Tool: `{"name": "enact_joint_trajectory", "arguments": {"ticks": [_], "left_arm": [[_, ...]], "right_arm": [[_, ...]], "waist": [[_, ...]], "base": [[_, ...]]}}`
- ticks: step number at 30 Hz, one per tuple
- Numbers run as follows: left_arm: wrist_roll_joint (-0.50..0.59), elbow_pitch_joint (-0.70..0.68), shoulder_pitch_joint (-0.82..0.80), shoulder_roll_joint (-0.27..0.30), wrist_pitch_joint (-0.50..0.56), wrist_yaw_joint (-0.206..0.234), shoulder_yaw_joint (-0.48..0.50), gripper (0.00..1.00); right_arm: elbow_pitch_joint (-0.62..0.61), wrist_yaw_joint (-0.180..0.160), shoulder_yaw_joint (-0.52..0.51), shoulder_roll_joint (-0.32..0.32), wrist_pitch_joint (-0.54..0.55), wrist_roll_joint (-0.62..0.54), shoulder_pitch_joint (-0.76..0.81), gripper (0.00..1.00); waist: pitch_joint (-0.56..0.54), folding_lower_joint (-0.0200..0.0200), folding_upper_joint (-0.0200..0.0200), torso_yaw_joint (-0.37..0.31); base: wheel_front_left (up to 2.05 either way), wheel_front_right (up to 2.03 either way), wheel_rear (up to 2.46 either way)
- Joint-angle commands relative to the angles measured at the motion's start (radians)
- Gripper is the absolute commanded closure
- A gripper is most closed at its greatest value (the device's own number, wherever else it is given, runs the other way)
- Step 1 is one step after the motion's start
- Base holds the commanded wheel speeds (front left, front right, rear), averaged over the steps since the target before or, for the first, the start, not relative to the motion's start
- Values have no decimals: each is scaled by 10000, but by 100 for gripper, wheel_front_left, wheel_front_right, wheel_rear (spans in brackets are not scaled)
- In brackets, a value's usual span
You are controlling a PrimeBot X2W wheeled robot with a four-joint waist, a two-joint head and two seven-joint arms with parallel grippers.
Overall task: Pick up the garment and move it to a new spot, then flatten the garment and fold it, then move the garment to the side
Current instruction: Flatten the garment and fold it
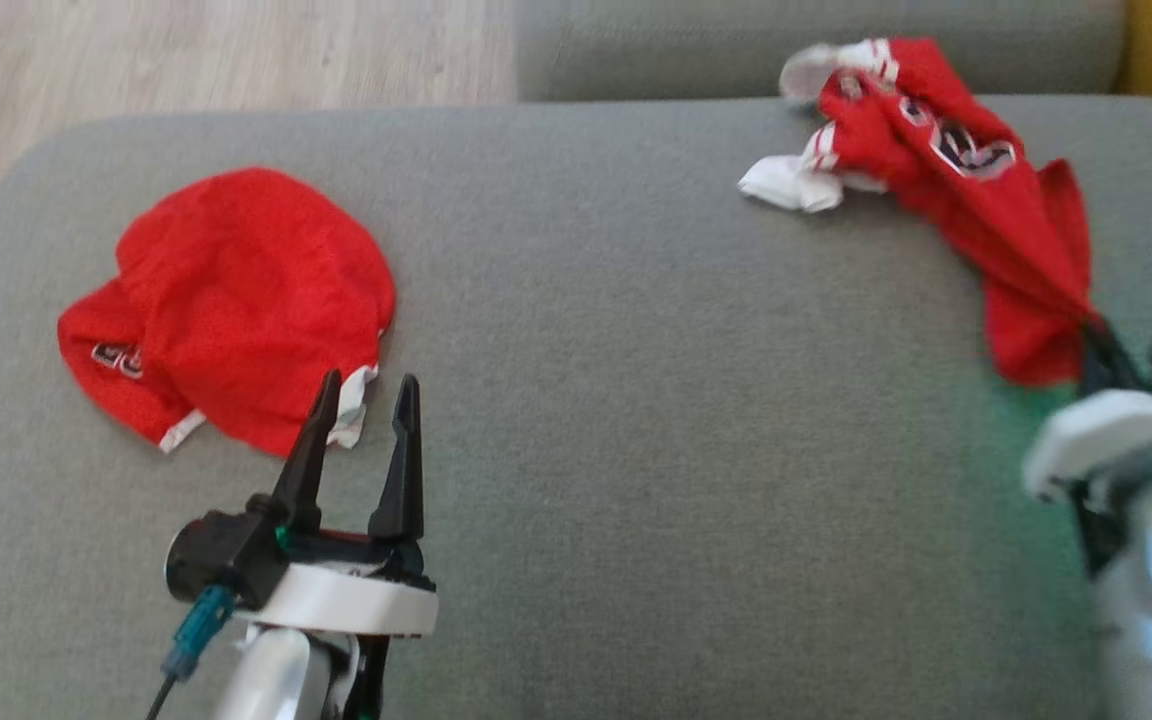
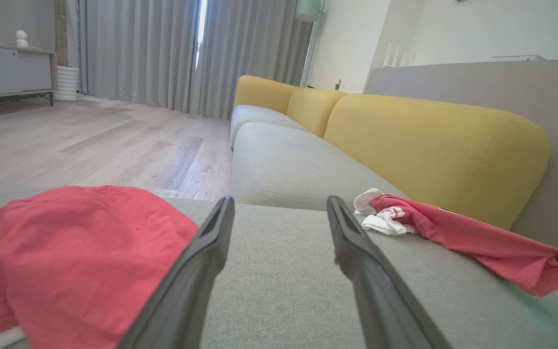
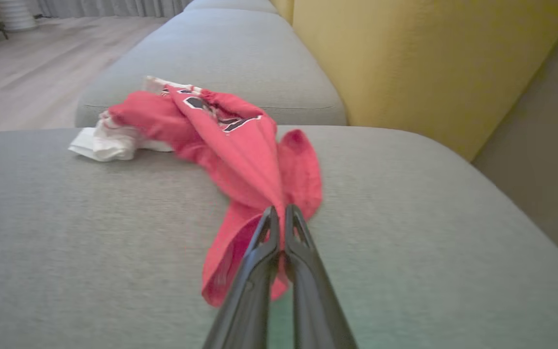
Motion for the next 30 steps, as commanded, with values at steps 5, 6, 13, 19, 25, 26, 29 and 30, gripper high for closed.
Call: {"name": "enact_joint_trajectory", "arguments": {"ticks": [5, 6, 13, 19, 25, 26, 29, 30], "left_arm": [[-111, -351, -8, 60, -94, 142, 310, 0], [-127, -353, 28, 60, -94, 160, 308, 0], [-159, -383, 174, 60, -94, 223, 289, 0], [-119, -403, 153, 60, -94, 219, 239, 0], [-10, -423, 98, 60, -94, 184, 264, 0], [8, -425, 90, 60, -94, 176, 272, 0], [63, -432, 77, 60, -94, 150, 289, 0], [80, -435, 72, 60, -94, 142, 291, 0]], "right_arm": [[-1796, -7, -492, -932, 1327, -118, 915, 100], [-2132, -7, -711, -1043, 1637, -202, 1148, 100], [-4300, -7, -2548, -744, 3428, -1160, 2117, 0], [-5450, -7, -2081, 157, 2730, -1281, 2044, 0], [-5841, -7, 723, 501, 1031, 469, 2306, 0], [-5894, -7, 1211, 519, 795, 819, 2435, 0], [-5969, -7, 2245, 551, 207, 1653, 2825, 0], [-5972, -7, 2471, 558, 42, 1816, 2932, 0]], "waist": [[-534, 1, 0, -260], [-597, 1, 0, -270], [-827, 1, 0, -257], [-869, 1, 0, -134], [-761, 1, 0, 65], [-735, 1, 0, 107], [-607, 1, 0, 243], [-548, 1, 0, 287]], "base": [[0, 0, 0], [0, 0, 0], [0, 0, 0], [0, 0, 0], [0, 0, 0], [0, 0, 0], [0, 0, 0], [0, 0, 0]]}}
